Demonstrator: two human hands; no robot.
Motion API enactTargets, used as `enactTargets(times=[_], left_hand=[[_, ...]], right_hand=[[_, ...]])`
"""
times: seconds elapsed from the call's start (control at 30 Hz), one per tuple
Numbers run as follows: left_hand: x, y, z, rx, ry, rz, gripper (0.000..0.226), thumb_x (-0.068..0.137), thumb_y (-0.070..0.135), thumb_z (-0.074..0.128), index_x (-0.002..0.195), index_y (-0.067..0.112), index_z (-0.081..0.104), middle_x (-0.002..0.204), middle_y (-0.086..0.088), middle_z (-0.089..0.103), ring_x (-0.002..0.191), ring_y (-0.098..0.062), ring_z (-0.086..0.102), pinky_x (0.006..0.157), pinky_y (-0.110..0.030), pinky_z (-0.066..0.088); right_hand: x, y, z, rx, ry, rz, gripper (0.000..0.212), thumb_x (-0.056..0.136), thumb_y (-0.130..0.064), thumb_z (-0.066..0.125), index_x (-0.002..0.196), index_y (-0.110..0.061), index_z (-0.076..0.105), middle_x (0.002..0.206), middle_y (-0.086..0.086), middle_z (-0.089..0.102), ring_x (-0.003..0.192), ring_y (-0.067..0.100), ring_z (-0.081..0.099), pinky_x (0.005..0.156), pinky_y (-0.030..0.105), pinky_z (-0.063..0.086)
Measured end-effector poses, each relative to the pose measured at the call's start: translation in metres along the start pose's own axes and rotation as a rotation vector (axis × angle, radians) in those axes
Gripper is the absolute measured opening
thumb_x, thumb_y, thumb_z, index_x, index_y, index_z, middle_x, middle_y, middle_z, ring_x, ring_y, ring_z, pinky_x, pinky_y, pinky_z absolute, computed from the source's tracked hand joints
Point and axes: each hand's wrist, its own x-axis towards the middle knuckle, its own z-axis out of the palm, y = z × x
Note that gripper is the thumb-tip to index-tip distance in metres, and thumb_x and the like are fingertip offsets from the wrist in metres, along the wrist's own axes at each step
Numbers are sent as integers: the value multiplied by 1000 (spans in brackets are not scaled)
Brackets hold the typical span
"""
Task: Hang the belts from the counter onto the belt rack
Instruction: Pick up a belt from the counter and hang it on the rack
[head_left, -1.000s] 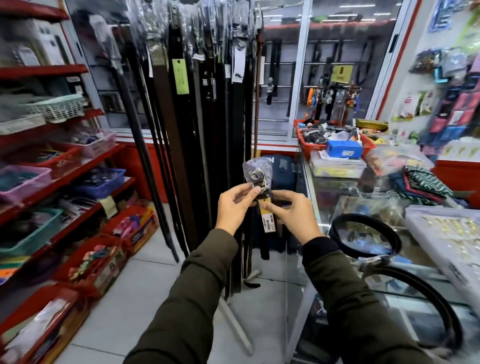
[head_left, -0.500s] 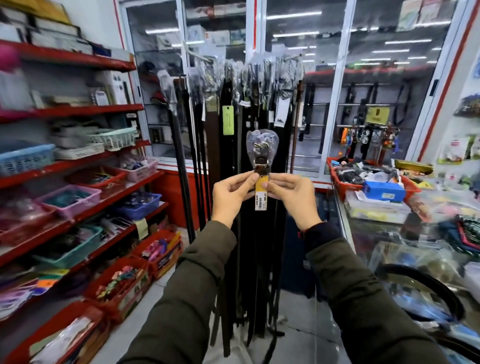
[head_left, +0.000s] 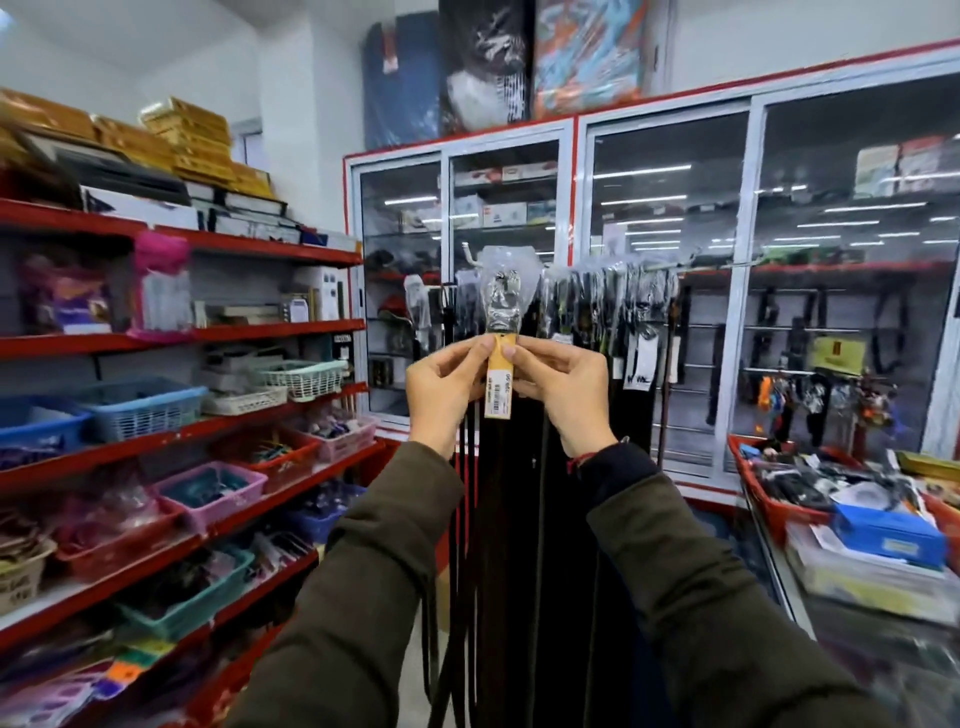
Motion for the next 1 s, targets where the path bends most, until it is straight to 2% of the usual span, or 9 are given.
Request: enactTargets(times=[0.1, 0.17, 0.27, 0.37, 0.53, 0.7, 0.9, 1.0], left_hand=[[16, 15, -8, -8, 14, 55, 9, 94, 18, 72, 98, 16, 80, 90, -3, 81, 80, -12, 77, 64, -20, 59], [24, 22, -12, -21, 33, 75, 10, 94, 17, 72, 100, 15, 80, 91, -5, 81, 81, -13, 77, 65, -22, 60], [31, 26, -16, -42, 53, 66, 16, 93, 16, 72, 105, 7, 78, 94, -11, 80, 78, -15, 77, 66, -23, 61], [35, 27, -18, -60, 59, 23, 14, 92, 16, 74, 103, 9, 79, 92, -11, 80, 75, -13, 77, 61, -20, 59], [39, 26, -17, -59, 45, -25, 18, 93, 14, 72, 108, 6, 77, 93, -11, 79, 71, -11, 75, 58, -19, 58], [45, 28, -16, -69, 50, -55, 27, 93, 17, 73, 114, 0, 76, 97, -15, 78, 69, -11, 75, 57, -18, 57], [50, 18, -18, -72, 42, -115, 24, 91, 19, 75, 109, 4, 78, 91, -10, 80, 71, -12, 76, 56, -18, 57], [52, 11, -17, -55, 29, -142, 18, 90, 20, 77, 104, 8, 80, 86, -7, 81, 71, -12, 78, 57, -18, 58]], right_hand=[[13, -12, 19, 10, -22, -12, 31, 87, -5, 76, 115, 9, 72, 106, 30, 75, 102, 39, 75, 82, 37, 65], [19, -18, 29, 7, -45, -28, 30, 87, -4, 76, 114, 9, 72, 106, 31, 75, 102, 42, 74, 81, 37, 65], [25, -22, 36, -32, -57, -52, 27, 87, -5, 76, 112, 7, 74, 103, 26, 77, 98, 38, 76, 76, 32, 66], [28, -19, 39, -66, -40, -43, 25, 88, -7, 76, 109, 5, 76, 100, 23, 78, 95, 34, 78, 75, 32, 65], [34, -17, 41, -48, -16, 6, 22, 88, -4, 74, 108, 7, 75, 102, 27, 77, 89, 32, 77, 69, 26, 64], [41, -17, 41, -45, 3, 24, 23, 88, -2, 74, 108, 9, 74, 100, 26, 77, 84, 29, 76, 71, 29, 65], [41, -6, 38, -20, 10, 56, 17, 89, -4, 74, 104, 4, 76, 83, 13, 77, 62, 10, 75, 61, 20, 62], [43, 0, 34, -41, 28, 81, 17, 89, -5, 74, 104, 3, 75, 92, 19, 77, 72, 19, 76, 63, 23, 64]])
